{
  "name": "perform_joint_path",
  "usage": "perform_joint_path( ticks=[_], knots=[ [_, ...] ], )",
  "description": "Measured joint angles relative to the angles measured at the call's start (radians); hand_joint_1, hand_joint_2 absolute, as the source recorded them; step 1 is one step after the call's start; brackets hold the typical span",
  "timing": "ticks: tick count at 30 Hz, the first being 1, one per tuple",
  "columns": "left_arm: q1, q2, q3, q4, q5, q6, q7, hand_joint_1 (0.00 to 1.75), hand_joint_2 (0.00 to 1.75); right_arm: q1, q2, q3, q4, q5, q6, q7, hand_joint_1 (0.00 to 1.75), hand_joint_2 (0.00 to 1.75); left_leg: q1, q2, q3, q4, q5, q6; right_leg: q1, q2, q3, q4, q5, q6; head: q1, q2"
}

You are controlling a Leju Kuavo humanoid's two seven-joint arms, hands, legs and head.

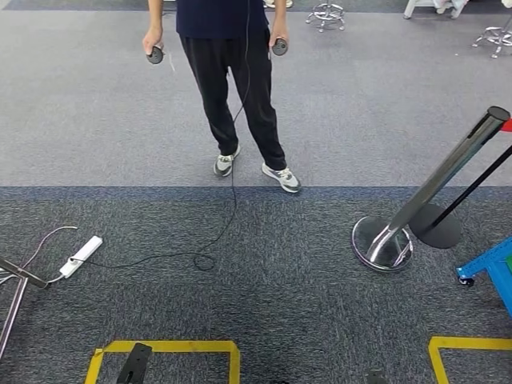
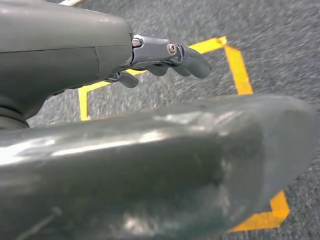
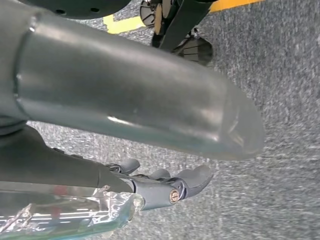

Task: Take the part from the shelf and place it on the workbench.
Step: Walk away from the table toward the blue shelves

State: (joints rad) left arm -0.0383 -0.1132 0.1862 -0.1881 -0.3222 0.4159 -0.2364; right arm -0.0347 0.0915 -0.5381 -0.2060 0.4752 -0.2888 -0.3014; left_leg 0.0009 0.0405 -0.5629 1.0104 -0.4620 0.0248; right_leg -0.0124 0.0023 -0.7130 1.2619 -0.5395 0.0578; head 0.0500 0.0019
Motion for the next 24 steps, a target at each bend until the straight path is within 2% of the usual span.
perform_joint_path(
  ticks=[1,3,4,6,7,8,10,12,13,14,15,16,17,18,20,22,23,24],
  knots=[
    [0.000,0.000,0.000,0.000,-0.001,0.006,-0.003,0.00,0.00,0.000,0.000,-0.001,0.000,0.000,0.000,0.000,0.00,0.00,0.000,0.009,0.005,0.000,-0.003,-0.002,0.001,-0.011,0.039,-0.071,0.036,-0.003,0.000,0.000],
    [-0.001,-0.001,0.000,0.000,-0.003,0.020,-0.008,0.00,0.00,-0.003,0.000,-0.002,0.000,-0.001,0.000,0.001,0.00,0.00,-0.005,0.025,0.013,0.002,-0.011,-0.011,0.007,-0.039,0.106,-0.189,0.078,-0.010,-0.001,0.000],
    [-0.002,-0.001,0.000,0.000,-0.005,0.031,-0.009,0.00,0.00,-0.004,0.000,-0.003,0.000,-0.001,0.000,0.002,0.00,0.00,-0.007,0.031,0.016,0.003,-0.014,-0.015,0.009,-0.045,0.119,-0.214,0.083,-0.014,-0.002,0.000],
    [-0.003,-0.004,0.000,0.000,-0.013,0.064,-0.011,0.00,0.00,-0.003,0.000,-0.005,0.000,-0.002,-0.001,0.006,0.00,0.00,-0.007,0.044,0.018,0.002,-0.014,-0.024,0.013,-0.032,0.120,-0.222,0.085,-0.023,-0.003,0.000],
    [-0.004,-0.005,0.000,0.000,-0.019,0.084,-0.014,0.00,0.00,-0.001,0.000,-0.006,0.000,-0.003,-0.002,0.008,0.00,0.00,-0.005,0.045,0.018,0.002,-0.017,-0.029,0.012,-0.023,0.120,-0.224,0.087,-0.028,-0.003,0.000],
    [-0.005,-0.006,-0.001,-0.001,-0.025,0.103,-0.020,0.00,0.00,0.000,0.000,-0.007,0.000,-0.004,-0.003,0.010,0.00,0.00,-0.003,0.035,0.015,0.011,-0.026,-0.035,0.010,-0.015,0.120,-0.228,0.090,-0.034,-0.004,0.000],
    [-0.006,-0.008,-0.002,-0.001,-0.033,0.130,-0.032,0.00,0.00,-0.001,0.001,-0.011,0.000,-0.004,-0.006,0.012,0.00,0.00,0.000,-0.001,-0.019,0.086,-0.073,-0.043,0.005,0.002,0.123,-0.234,0.094,-0.043,-0.007,0.000],
    [-0.004,-0.009,-0.003,-0.001,-0.037,0.144,-0.038,0.00,0.00,-0.003,0.001,-0.014,0.000,-0.004,-0.006,0.011,0.00,0.00,0.001,-0.027,-0.085,0.217,-0.129,-0.048,0.003,0.021,0.123,-0.234,0.095,-0.047,-0.009,0.000],
    [-0.002,-0.010,-0.003,-0.001,-0.038,0.149,-0.039,0.00,0.00,-0.002,0.002,-0.014,0.000,-0.004,-0.006,0.011,0.00,0.00,0.002,-0.031,-0.113,0.265,-0.140,-0.049,0.003,0.033,0.123,-0.234,0.095,-0.047,-0.009,0.000],
    [-0.001,-0.010,-0.003,-0.001,-0.040,0.154,-0.039,0.00,0.00,-0.001,0.002,-0.015,0.000,-0.003,-0.006,0.011,0.00,0.00,0.003,-0.033,-0.127,0.283,-0.133,-0.050,0.002,0.045,0.123,-0.234,0.095,-0.047,-0.009,0.000],
    [-0.001,-0.011,-0.003,-0.001,-0.042,0.161,-0.039,0.00,0.00,0.000,0.003,-0.015,0.000,-0.002,-0.006,0.011,0.00,0.00,0.005,-0.035,-0.123,0.262,-0.106,-0.050,0.001,0.059,0.124,-0.234,0.095,-0.046,-0.009,0.000],
    [-0.001,-0.012,-0.003,-0.001,-0.043,0.168,-0.039,0.00,0.00,0.000,0.003,-0.015,0.000,-0.001,-0.006,0.011,0.00,0.00,0.009,-0.041,-0.100,0.208,-0.068,-0.051,-0.001,0.072,0.125,-0.234,0.095,-0.043,-0.009,0.000],
    [-0.001,-0.012,-0.003,-0.001,-0.044,0.174,-0.038,0.00,0.00,0.000,0.003,-0.015,0.000,-0.001,-0.006,0.011,0.00,0.00,0.015,-0.059,-0.070,0.141,-0.031,-0.054,-0.003,0.085,0.125,-0.234,0.095,-0.039,-0.009,0.000],
    [-0.001,-0.014,-0.003,-0.001,-0.044,0.180,-0.038,0.00,0.00,0.000,0.003,-0.015,0.000,0.000,-0.006,0.011,0.00,0.00,0.021,-0.080,-0.041,0.076,-0.006,-0.056,-0.003,0.098,0.123,-0.231,0.094,-0.033,-0.010,0.000],
    [-0.002,-0.016,-0.003,-0.001,-0.044,0.185,-0.035,0.00,0.00,0.000,0.003,-0.016,0.000,0.001,-0.006,0.011,0.00,0.00,0.025,-0.109,-0.012,0.012,0.005,-0.054,-0.004,0.118,0.117,-0.230,0.096,-0.018,-0.011,0.000],
    [-0.003,-0.017,-0.002,-0.001,-0.043,0.185,-0.029,0.00,0.00,0.004,0.003,-0.016,0.000,0.003,-0.005,0.011,0.00,0.00,0.021,-0.097,-0.010,0.007,0.004,-0.041,-0.009,0.135,0.108,-0.238,0.100,-0.004,-0.010,0.000],
    [-0.004,-0.016,-0.002,-0.001,-0.043,0.185,-0.026,0.00,0.00,0.007,0.003,-0.016,0.000,0.003,-0.005,0.011,0.00,0.00,0.020,-0.088,-0.009,0.006,0.005,-0.032,-0.010,0.129,0.105,-0.238,0.099,0.001,-0.010,0.000],
    [-0.005,-0.016,-0.002,-0.001,-0.043,0.185,-0.023,0.00,0.00,0.009,0.003,-0.016,0.000,0.004,-0.004,0.011,0.00,0.00,0.020,-0.078,-0.008,0.004,0.007,-0.024,-0.009,0.105,0.095,-0.221,0.088,0.005,-0.008,0.000]
  ],
)
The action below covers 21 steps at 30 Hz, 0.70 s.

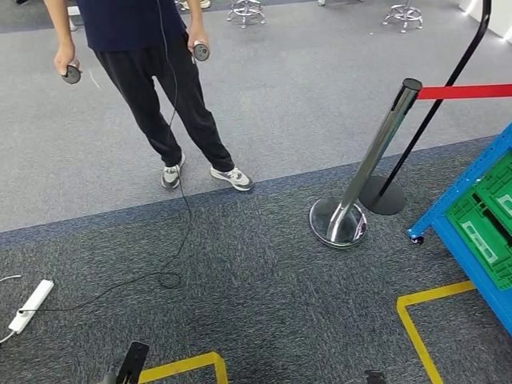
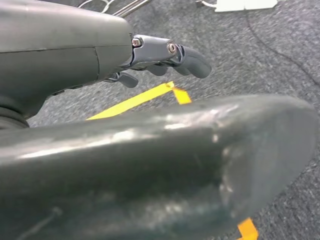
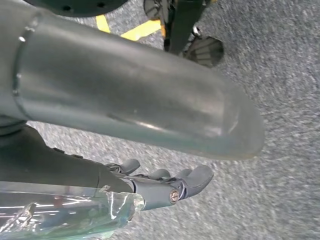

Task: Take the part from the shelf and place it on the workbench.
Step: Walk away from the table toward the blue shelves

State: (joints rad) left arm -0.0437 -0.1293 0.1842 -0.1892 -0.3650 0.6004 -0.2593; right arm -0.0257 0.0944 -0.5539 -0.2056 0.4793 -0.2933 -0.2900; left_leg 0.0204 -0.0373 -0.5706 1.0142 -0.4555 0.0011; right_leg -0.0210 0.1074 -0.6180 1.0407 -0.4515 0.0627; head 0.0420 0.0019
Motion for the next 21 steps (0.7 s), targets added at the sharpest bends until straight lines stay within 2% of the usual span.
perform_joint_path(
  ticks=[1,2,3,4,5,6,7,9,10,11,12,13,14,15,17,19,20,21],
  knots=[
    [-0.001,0.000,0.000,0.000,0.000,-0.002,0.004,0.00,0.00,-0.001,0.000,0.000,0.000,0.001,0.000,0.000,0.00,0.00,-0.001,0.011,0.001,-0.002,0.001,0.007,0.002,-0.031,-0.018,0.039,-0.024,0.002,0.002,0.000],
    [0.000,0.000,0.000,0.000,0.000,-0.003,0.009,0.00,0.00,-0.003,0.001,0.000,0.000,0.001,0.001,0.000,0.00,0.00,-0.005,0.022,0.002,-0.002,0.000,0.013,0.004,-0.066,-0.045,0.096,-0.055,0.002,0.004,0.000],
    [0.001,0.000,0.000,0.000,0.000,-0.005,0.015,0.00,0.00,-0.006,0.001,0.000,0.000,0.002,0.001,0.000,0.00,0.00,-0.009,0.036,0.002,-0.002,-0.001,0.017,0.005,-0.088,-0.081,0.169,-0.091,0.002,0.006,0.000],
    [0.003,0.000,0.001,0.000,0.000,-0.005,0.024,0.00,0.00,-0.008,0.001,0.000,0.000,0.003,0.001,0.001,0.00,0.00,-0.013,0.049,0.002,-0.002,-0.003,0.019,0.006,-0.096,-0.111,0.231,-0.117,0.001,0.006,0.000],
    [0.004,0.000,0.001,0.000,0.000,-0.004,0.032,0.00,0.00,-0.008,0.001,0.000,0.000,0.005,0.001,0.003,0.00,0.00,-0.016,0.062,0.003,-0.002,-0.004,0.021,0.006,-0.099,-0.127,0.266,-0.125,0.000,0.006,0.000],
    [0.004,0.001,0.001,0.000,-0.002,-0.003,0.039,0.00,0.00,-0.007,0.001,0.000,0.000,0.006,0.001,0.006,0.00,0.00,-0.019,0.073,0.005,-0.001,-0.005,0.022,0.007,-0.100,-0.124,0.264,-0.115,-0.002,0.006,0.000],
    [0.004,0.000,0.001,0.000,-0.003,-0.001,0.046,0.00,0.00,-0.006,0.001,0.000,0.001,0.008,0.001,0.009,0.00,0.00,-0.020,0.083,0.007,-0.001,-0.007,0.022,0.009,-0.104,-0.098,0.219,-0.088,-0.006,0.006,0.000],
    [0.004,0.000,0.001,0.000,-0.009,-0.001,0.053,0.00,0.00,-0.007,0.002,0.000,0.001,0.012,0.001,0.016,0.00,0.00,-0.024,0.101,0.015,0.000,-0.012,0.018,0.017,-0.142,-0.020,0.082,-0.029,-0.016,0.006,0.000],
    [0.004,-0.001,0.000,0.000,-0.012,-0.001,0.055,0.00,0.00,-0.009,0.002,0.000,0.001,0.013,0.001,0.018,0.00,0.00,-0.026,0.109,0.018,0.001,-0.016,0.014,0.020,-0.160,0.009,0.032,-0.012,-0.020,0.006,0.000],
    [0.004,-0.001,0.000,0.000,-0.013,0.000,0.056,0.00,0.00,-0.010,0.002,0.000,0.001,0.014,0.001,0.020,0.00,0.00,-0.028,0.116,0.020,0.002,-0.017,0.009,0.023,-0.172,0.024,0.006,-0.004,-0.024,0.005,0.000],
    [0.003,-0.001,0.000,0.000,-0.014,0.000,0.058,0.00,0.00,-0.011,0.002,0.000,0.001,0.014,0.000,0.021,0.00,0.00,-0.029,0.123,0.022,0.002,-0.018,0.005,0.026,-0.171,0.026,0.001,-0.004,-0.028,0.005,0.000],
    [0.003,-0.002,0.000,0.000,-0.015,0.000,0.060,0.00,0.00,-0.011,0.002,0.000,0.001,0.015,0.000,0.022,0.00,0.00,-0.028,0.131,0.023,0.000,-0.018,0.000,0.026,-0.159,0.025,-0.002,-0.001,-0.032,0.004,0.000],
    [0.002,-0.002,0.000,0.000,-0.015,0.000,0.063,0.00,0.00,-0.010,0.003,0.000,0.001,0.015,0.000,0.023,0.00,0.00,-0.026,0.130,0.024,0.001,-0.021,-0.006,0.025,-0.147,0.025,-0.006,0.003,-0.037,0.004,0.000],
    [0.001,-0.002,0.000,0.000,-0.016,0.000,0.064,0.00,0.00,-0.009,0.003,0.000,0.001,0.016,0.000,0.024,0.00,0.00,-0.024,0.116,0.021,0.012,-0.031,-0.011,0.023,-0.137,0.025,-0.010,0.006,-0.042,0.003,0.000],
    [0.002,-0.003,0.000,0.000,-0.017,0.000,0.066,0.00,0.00,-0.011,0.003,0.000,0.001,0.017,0.000,0.024,0.00,0.00,-0.019,0.072,-0.013,0.088,-0.080,-0.020,0.017,-0.115,0.027,-0.016,0.012,-0.052,0.001,0.000],
    [0.005,-0.003,0.000,0.000,-0.018,0.000,0.067,0.00,0.00,-0.014,0.004,0.000,0.001,0.018,0.000,0.024,0.00,0.00,-0.017,0.049,-0.077,0.217,-0.137,-0.025,0.015,-0.091,0.025,-0.016,0.013,-0.056,-0.001,0.000],
    [0.006,-0.003,0.000,0.000,-0.018,0.000,0.067,0.00,0.00,-0.013,0.004,0.000,0.001,0.018,0.001,0.024,0.00,0.00,-0.016,0.046,-0.100,0.260,-0.145,-0.027,0.014,-0.078,0.025,-0.016,0.014,-0.056,-0.001,0.000],
    [0.007,-0.003,0.000,0.000,-0.018,0.000,0.068,0.00,0.00,-0.012,0.005,0.000,0.002,0.019,0.001,0.024,0.00,0.00,-0.015,0.045,-0.108,0.268,-0.134,-0.028,0.013,-0.065,0.025,-0.016,0.014,-0.056,-0.001,0.000]
  ],
)
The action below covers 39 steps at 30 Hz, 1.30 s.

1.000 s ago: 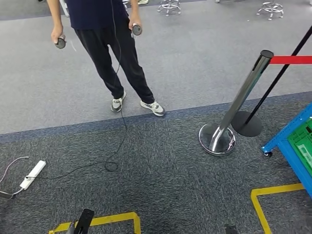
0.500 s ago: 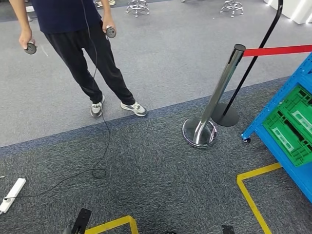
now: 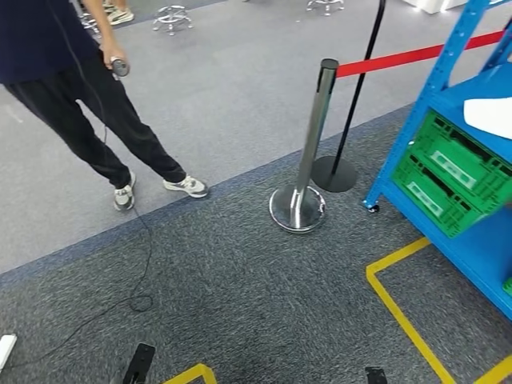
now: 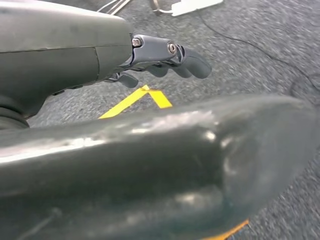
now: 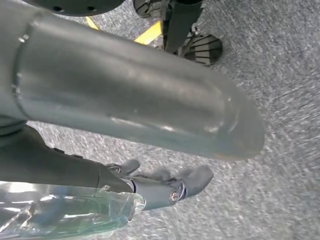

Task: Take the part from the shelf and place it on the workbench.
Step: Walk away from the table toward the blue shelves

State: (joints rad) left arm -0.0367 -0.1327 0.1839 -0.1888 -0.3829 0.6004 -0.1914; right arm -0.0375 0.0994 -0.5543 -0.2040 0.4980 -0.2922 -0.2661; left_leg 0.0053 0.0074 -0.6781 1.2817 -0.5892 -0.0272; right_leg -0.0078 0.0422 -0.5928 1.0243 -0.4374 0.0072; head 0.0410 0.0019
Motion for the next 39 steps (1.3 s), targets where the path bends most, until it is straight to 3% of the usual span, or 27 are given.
perform_joint_path(
  ticks=[2,4,6,8,10,12,14,15,16,19,21,23,25,28,29,30,31,32,34,36,37,39],
  knots=[
    [0.000,0.000,0.000,0.000,-0.002,0.000,0.002,0.00,0.00,0.001,0.001,0.000,0.000,0.001,0.000,0.000,0.00,0.00,0.005,-0.010,0.037,-0.086,0.067,-0.002,-0.003,0.027,0.001,0.000,0.002,0.005,0.000,0.000],
    [-0.001,0.000,0.000,0.000,-0.004,0.000,0.006,0.00,0.00,0.000,0.001,0.000,0.000,0.002,0.001,-0.002,0.00,0.00,0.014,-0.050,0.094,-0.208,0.118,-0.004,-0.004,0.052,-0.004,0.004,0.003,0.016,-0.001,0.000],
    [-0.001,-0.001,-0.001,0.000,-0.004,0.001,0.009,0.00,0.00,-0.001,0.001,0.000,0.000,0.003,0.002,-0.003,0.00,0.00,0.017,-0.073,0.116,-0.262,0.126,0.002,-0.005,0.072,-0.013,0.005,0.007,0.030,-0.002,0.000],
    [-0.002,0.000,-0.001,0.000,-0.004,0.002,0.012,0.00,0.00,0.005,0.001,0.000,0.001,0.004,0.003,-0.004,0.00,0.00,0.013,-0.058,0.117,-0.268,0.127,0.017,-0.010,0.082,-0.023,0.002,0.011,0.044,-0.002,0.000],
    [-0.003,0.002,-0.001,0.000,-0.005,0.002,0.014,0.00,0.00,0.008,0.001,0.000,0.001,0.004,0.003,-0.003,0.00,0.00,0.012,-0.039,0.118,-0.272,0.131,0.033,-0.009,0.043,-0.046,0.038,-0.011,0.050,0.003,0.000],
    [-0.001,0.002,-0.001,0.000,-0.005,0.002,0.014,0.00,0.00,0.002,0.002,0.000,0.002,0.005,0.003,-0.003,0.00,0.00,0.007,-0.015,0.118,-0.273,0.130,0.044,-0.006,-0.010,-0.100,0.154,-0.071,0.052,0.008,0.000],
    [0.002,0.003,-0.001,0.000,-0.005,0.003,0.015,0.00,0.00,0.000,0.003,0.000,0.002,0.005,0.004,-0.003,0.00,0.00,0.001,0.010,0.118,-0.273,0.128,0.048,-0.006,-0.029,-0.154,0.271,-0.117,0.053,0.008,0.000],
    [0.002,0.003,-0.001,0.000,-0.006,0.003,0.016,0.00,0.00,0.001,0.003,0.000,0.002,0.006,0.005,-0.003,0.00,0.00,-0.001,0.021,0.119,-0.273,0.127,0.049,-0.005,-0.032,-0.158,0.287,-0.115,0.053,0.008,0.000],
    [0.002,0.003,-0.001,0.000,-0.008,0.003,0.018,0.00,0.00,0.002,0.003,0.000,0.002,0.006,0.006,-0.002,0.00,0.00,-0.002,0.031,0.121,-0.273,0.126,0.049,-0.005,-0.035,-0.142,0.262,-0.096,0.051,0.008,0.000],
    [0.001,0.003,-0.001,0.000,-0.015,0.005,0.022,0.00,0.00,-0.001,0.003,0.000,0.002,0.009,0.009,0.000,0.00,0.00,-0.006,0.059,0.129,-0.271,0.118,0.039,0.001,-0.078,-0.032,0.071,-0.022,0.042,0.008,0.000],
    [0.001,0.003,-0.001,0.000,-0.018,0.008,0.022,0.00,0.00,-0.004,0.004,0.000,0.002,0.010,0.011,0.000,0.00,0.00,-0.011,0.075,0.132,-0.269,0.115,0.031,0.008,-0.094,-0.003,0.018,-0.014,0.033,0.006,0.000],
    [0.000,0.003,-0.001,0.000,-0.021,0.011,0.024,0.00,0.00,-0.003,0.005,0.000,0.003,0.011,0.011,0.001,0.00,0.00,-0.010,0.089,0.134,-0.270,0.113,0.022,0.010,-0.073,-0.004,0.014,-0.011,0.020,0.006,0.000],
    [-0.002,0.003,-0.001,0.000,-0.024,0.014,0.026,0.00,0.00,-0.001,0.004,0.000,0.003,0.012,0.010,0.002,0.00,0.00,-0.006,0.070,0.126,-0.245,0.092,0.010,0.006,-0.055,-0.002,0.007,-0.006,0.009,0.004,0.000],
    [0.001,0.003,-0.002,0.000,-0.026,0.021,0.034,0.00,0.00,-0.006,0.004,0.000,0.003,0.014,0.011,0.004,0.00,0.00,-0.002,0.015,0.050,-0.085,0.011,0.001,0.002,-0.026,-0.002,0.003,-0.002,-0.002,0.000,0.000],
    [0.003,0.003,-0.002,0.000,-0.027,0.023,0.037,0.00,0.00,-0.007,0.004,0.000,0.003,0.015,0.011,0.007,0.00,0.00,-0.001,0.007,0.022,-0.031,-0.006,0.000,0.001,-0.014,-0.002,0.003,-0.001,-0.003,0.000,0.000],
    [0.004,0.003,-0.002,0.000,-0.029,0.026,0.039,0.00,0.00,-0.006,0.004,0.000,0.003,0.017,0.012,0.010,0.00,0.00,-0.001,0.003,0.005,-0.005,-0.005,-0.001,0.001,-0.002,-0.002,0.004,-0.001,-0.003,0.000,0.000],
    [0.004,0.003,-0.002,0.000,-0.032,0.030,0.041,0.00,0.00,-0.005,0.004,0.000,0.003,0.019,0.012,0.013,0.00,0.00,0.000,0.000,0.005,-0.014,0.015,-0.002,0.000,0.011,-0.002,0.004,-0.001,-0.002,0.000,0.000],
    [0.004,0.003,-0.002,0.000,-0.037,0.034,0.044,0.00,0.00,-0.004,0.005,0.000,0.003,0.021,0.012,0.016,0.00,0.00,0.003,-0.006,0.023,-0.056,0.048,-0.002,-0.002,0.024,-0.002,0.004,0.000,0.000,0.000,0.000],
    [0.003,0.003,-0.004,0.000,-0.045,0.039,0.053,0.00,0.00,-0.006,0.005,0.000,0.003,0.023,0.012,0.016,0.00,0.00,0.012,-0.043,0.081,-0.182,0.109,-0.006,-0.004,0.049,-0.005,0.008,0.002,0.010,-0.001,0.000],
    [0.001,0.003,-0.006,0.001,-0.047,0.038,0.065,0.00,0.00,-0.007,0.005,0.000,0.003,0.023,0.013,0.014,0.00,0.00,0.017,-0.078,0.115,-0.257,0.127,-0.003,-0.005,0.071,-0.013,0.009,0.005,0.023,-0.002,0.000],
    [0.001,0.003,-0.006,0.001,-0.046,0.038,0.070,0.00,0.00,-0.006,0.005,0.000,0.003,0.023,0.014,0.013,0.00,0.00,0.016,-0.082,0.119,-0.268,0.124,0.002,-0.006,0.081,-0.017,0.008,0.007,0.031,-0.003,0.000],
    [-0.002,0.004,-0.006,0.001,-0.042,0.035,0.079,0.00,0.00,0.000,0.005,0.000,0.003,0.023,0.014,0.012,0.00,0.00,0.014,-0.063,0.118,-0.269,0.128,0.018,-0.010,0.086,-0.026,0.005,0.010,0.044,-0.004,0.000]
  ],
)
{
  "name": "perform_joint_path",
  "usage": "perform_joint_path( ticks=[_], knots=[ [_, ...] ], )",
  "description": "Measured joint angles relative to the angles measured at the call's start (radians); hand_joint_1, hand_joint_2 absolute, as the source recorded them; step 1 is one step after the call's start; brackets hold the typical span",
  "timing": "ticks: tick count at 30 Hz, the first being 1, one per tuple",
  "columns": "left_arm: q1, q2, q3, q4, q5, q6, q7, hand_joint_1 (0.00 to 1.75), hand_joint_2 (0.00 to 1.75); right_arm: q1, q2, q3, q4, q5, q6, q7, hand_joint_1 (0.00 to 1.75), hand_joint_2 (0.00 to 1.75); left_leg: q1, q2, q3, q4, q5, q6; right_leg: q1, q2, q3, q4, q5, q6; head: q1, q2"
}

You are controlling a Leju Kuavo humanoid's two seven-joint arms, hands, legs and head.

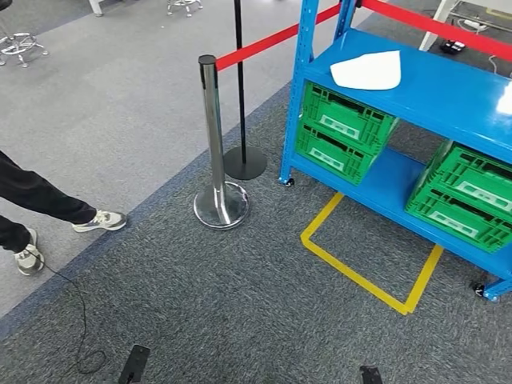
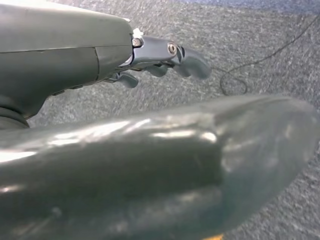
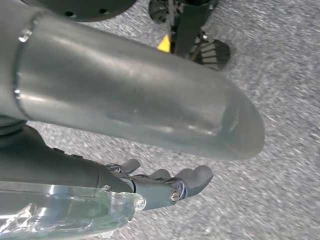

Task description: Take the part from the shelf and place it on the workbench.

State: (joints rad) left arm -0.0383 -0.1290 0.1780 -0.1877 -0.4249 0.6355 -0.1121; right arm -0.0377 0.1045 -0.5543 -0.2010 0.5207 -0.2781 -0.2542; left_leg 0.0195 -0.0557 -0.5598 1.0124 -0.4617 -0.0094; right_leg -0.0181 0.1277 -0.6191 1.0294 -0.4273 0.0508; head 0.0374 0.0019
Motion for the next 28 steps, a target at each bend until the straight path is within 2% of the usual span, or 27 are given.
perform_joint_path(
  ticks=[1,2,3,4,5,6,7,8,10,11,12,14,15,17,19,20,21,22,23,24,25,27,28],
  knots=[
    [-0.001,0.000,0.000,0.000,0.003,-0.002,0.007,0.00,0.00,0.002,0.000,0.000,0.000,0.001,0.000,0.000,0.00,0.00,0.000,0.010,0.000,-0.002,0.002,0.008,0.001,-0.020,-0.010,0.015,-0.010,0.004,0.003,0.000],
    [-0.001,0.000,0.000,0.000,0.005,-0.004,0.015,0.00,0.00,0.001,0.000,0.000,0.000,0.002,0.001,0.001,0.00,0.00,-0.001,0.023,0.001,-0.004,0.003,0.014,0.003,-0.047,-0.029,0.052,-0.032,0.006,0.005,0.000],
    [0.000,0.001,0.001,0.000,0.006,-0.006,0.025,0.00,0.00,-0.003,0.000,0.000,0.000,0.003,0.002,0.002,0.00,0.00,-0.003,0.036,0.001,-0.004,0.003,0.019,0.005,-0.079,-0.056,0.111,-0.064,0.007,0.008,0.000],
    [0.001,0.000,0.001,0.000,0.004,-0.007,0.035,0.00,0.00,-0.007,0.001,0.000,0.000,0.005,0.002,0.005,0.00,0.00,-0.007,0.050,0.001,-0.004,0.002,0.023,0.006,-0.101,-0.089,0.180,-0.098,0.008,0.010,0.000],
    [0.002,0.001,0.001,0.000,0.001,-0.008,0.043,0.00,0.00,-0.011,0.001,0.001,0.000,0.006,0.003,0.009,0.00,0.00,-0.009,0.064,0.001,-0.004,0.001,0.024,0.006,-0.112,-0.118,0.242,-0.123,0.009,0.010,0.000],
    [0.003,0.001,0.000,0.000,-0.003,-0.008,0.050,0.00,0.00,-0.012,0.001,0.001,0.000,0.007,0.003,0.012,0.00,0.00,-0.012,0.077,0.002,-0.004,0.000,0.025,0.006,-0.116,-0.133,0.278,-0.132,0.009,0.009,0.000],
    [0.003,0.002,0.000,0.000,-0.008,-0.008,0.055,0.00,0.00,-0.011,0.002,0.001,0.000,0.008,0.004,0.015,0.00,0.00,-0.013,0.088,0.003,-0.004,-0.001,0.026,0.006,-0.119,-0.128,0.276,-0.122,0.008,0.010,0.000],
    [0.002,0.002,-0.001,0.000,-0.013,-0.008,0.059,0.00,0.00,-0.010,0.002,0.001,0.000,0.009,0.004,0.017,0.00,0.00,-0.013,0.098,0.005,-0.004,-0.002,0.025,0.007,-0.123,-0.103,0.235,-0.096,0.007,0.010,0.000],
    [0.002,0.001,-0.002,0.000,-0.018,-0.008,0.064,0.00,0.00,-0.011,0.002,0.001,0.000,0.009,0.006,0.019,0.00,0.00,-0.016,0.117,0.011,-0.002,-0.008,0.020,0.011,-0.157,-0.026,0.099,-0.041,0.002,0.010,0.000],
    [0.003,0.001,-0.002,0.000,-0.020,-0.007,0.066,0.00,0.00,-0.013,0.002,0.001,0.000,0.009,0.006,0.019,0.00,0.00,-0.018,0.125,0.014,-0.001,-0.011,0.015,0.014,-0.173,0.004,0.048,-0.026,-0.002,0.009,0.000],
    [0.003,0.001,-0.002,0.000,-0.022,-0.007,0.068,0.00,0.00,-0.015,0.003,0.001,0.000,0.009,0.008,0.019,0.00,0.00,-0.021,0.133,0.016,0.000,-0.013,0.011,0.017,-0.183,0.020,0.020,-0.021,-0.006,0.008,0.000],
    [0.002,0.002,-0.002,0.000,-0.025,-0.006,0.070,0.00,0.00,-0.013,0.005,0.001,0.000,0.010,0.009,0.020,0.00,0.00,-0.022,0.149,0.018,-0.001,-0.015,0.002,0.020,-0.170,0.021,0.013,-0.021,-0.015,0.007,0.000],
    [0.001,0.002,-0.003,0.000,-0.026,-0.005,0.070,0.00,0.00,-0.010,0.005,0.001,0.000,0.010,0.010,0.021,0.00,0.00,-0.020,0.148,0.019,0.000,-0.017,-0.004,0.020,-0.160,0.020,0.011,-0.019,-0.021,0.008,0.000],
    [0.000,0.001,-0.004,0.000,-0.029,-0.004,0.070,0.00,0.00,-0.009,0.006,0.001,0.000,0.012,0.012,0.023,0.00,0.00,-0.016,0.119,0.005,0.037,-0.046,-0.015,0.015,-0.141,0.020,0.005,-0.015,-0.033,0.006,0.000],
    [0.002,0.002,-0.005,0.000,-0.031,-0.003,0.071,0.00,0.00,-0.014,0.007,0.000,0.000,0.013,0.015,0.024,0.00,0.00,-0.014,0.078,-0.050,0.151,-0.105,-0.021,0.012,-0.121,0.020,0.004,-0.012,-0.041,0.003,0.000],
    [0.003,0.002,-0.006,0.000,-0.032,-0.003,0.072,0.00,0.00,-0.015,0.007,0.001,0.000,0.014,0.017,0.024,0.00,0.00,-0.013,0.070,-0.082,0.215,-0.130,-0.023,0.011,-0.110,0.019,0.004,-0.012,-0.043,0.003,0.000],
    [0.004,0.002,-0.007,0.000,-0.032,-0.003,0.072,0.00,0.00,-0.015,0.007,0.001,0.000,0.014,0.019,0.025,0.00,0.00,-0.013,0.066,-0.107,0.259,-0.140,-0.023,0.011,-0.097,0.020,0.004,-0.012,-0.044,0.003,0.000],
    [0.005,0.002,-0.009,0.000,-0.033,-0.003,0.073,0.00,0.00,-0.014,0.007,0.001,0.000,0.015,0.020,0.026,0.00,0.00,-0.012,0.064,-0.117,0.269,-0.130,-0.024,0.010,-0.085,0.020,0.004,-0.012,-0.044,0.003,0.000],
    [0.005,0.002,-0.010,0.000,-0.033,-0.003,0.074,0.00,0.00,-0.013,0.007,0.001,0.000,0.015,0.021,0.028,0.00,0.00,-0.011,0.061,-0.108,0.242,-0.102,-0.023,0.009,-0.073,0.020,0.004,-0.011,-0.042,0.003,0.000],
    [0.004,0.002,-0.012,0.000,-0.033,-0.003,0.075,0.00,0.00,-0.013,0.007,0.000,0.000,0.016,0.022,0.029,0.00,0.00,-0.009,0.054,-0.083,0.187,-0.064,-0.024,0.007,-0.060,0.020,0.005,-0.010,-0.039,0.003,0.000],
    [0.004,0.002,-0.013,0.000,-0.033,-0.003,0.076,0.00,0.00,-0.014,0.007,0.000,0.000,0.016,0.023,0.030,0.00,0.00,-0.005,0.033,-0.054,0.121,-0.031,-0.025,0.006,-0.047,0.019,0.006,-0.009,-0.035,0.002,0.000],
    [0.003,0.002,-0.016,0.000,-0.034,-0.004,0.077,0.00,0.00,-0.017,0.007,0.000,0.000,0.019,0.024,0.032,0.00,0.00,0.002,-0.004,-0.011,0.024,-0.002,-0.023,0.006,-0.024,0.012,0.009,-0.007,-0.022,0.002,0.000],
    [0.002,0.002,-0.017,0.000,-0.035,-0.004,0.078,0.00,0.00,-0.018,0.007,0.000,0.000,0.020,0.025,0.033,0.00,0.00,0.004,-0.016,-0.005,0.007,-0.002,-0.023,0.007,-0.019,0.009,0.010,-0.007,-0.018,0.002,0.000]
  ],
)
